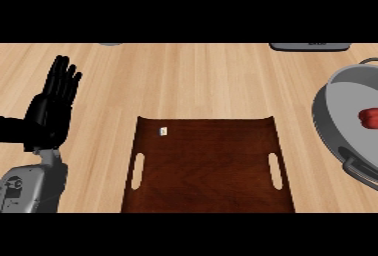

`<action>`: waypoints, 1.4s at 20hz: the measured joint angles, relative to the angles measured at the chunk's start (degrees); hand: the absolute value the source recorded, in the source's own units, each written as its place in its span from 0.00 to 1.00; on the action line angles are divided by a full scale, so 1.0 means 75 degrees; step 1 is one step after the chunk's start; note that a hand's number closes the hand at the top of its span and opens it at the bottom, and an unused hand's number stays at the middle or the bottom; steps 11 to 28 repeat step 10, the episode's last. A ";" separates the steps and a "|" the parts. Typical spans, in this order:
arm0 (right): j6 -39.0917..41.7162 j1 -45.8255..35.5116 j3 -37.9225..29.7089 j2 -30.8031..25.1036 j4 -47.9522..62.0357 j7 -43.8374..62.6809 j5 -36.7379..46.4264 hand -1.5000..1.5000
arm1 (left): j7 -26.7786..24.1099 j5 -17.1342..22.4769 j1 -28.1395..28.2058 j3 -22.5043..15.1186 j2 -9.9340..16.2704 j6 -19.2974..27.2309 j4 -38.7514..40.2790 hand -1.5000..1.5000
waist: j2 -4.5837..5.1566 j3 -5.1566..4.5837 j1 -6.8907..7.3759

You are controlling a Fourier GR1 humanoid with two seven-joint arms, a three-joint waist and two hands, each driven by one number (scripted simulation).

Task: Pick the bell pepper from the tray and place it in the pot

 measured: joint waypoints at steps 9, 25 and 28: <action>0.0802 0.0746 -0.0411 -0.1036 0.1372 -0.1015 -0.0389 0.00 | -0.0088 -0.0084 0.0068 -0.0085 -0.0139 0.0062 0.0011 0.50 | 0.0020 0.0024 0.0030; 0.0907 0.0793 -0.0442 -0.1167 0.1458 -0.1036 -0.0428 0.00 | -0.0014 -0.0040 0.0004 -0.0047 -0.0093 0.0030 0.0025 0.50 | 0.0020 0.0026 0.0028; 0.0907 0.0793 -0.0442 -0.1167 0.1458 -0.1036 -0.0428 0.00 | -0.0014 -0.0040 0.0004 -0.0047 -0.0093 0.0030 0.0025 0.50 | 0.0020 0.0026 0.0028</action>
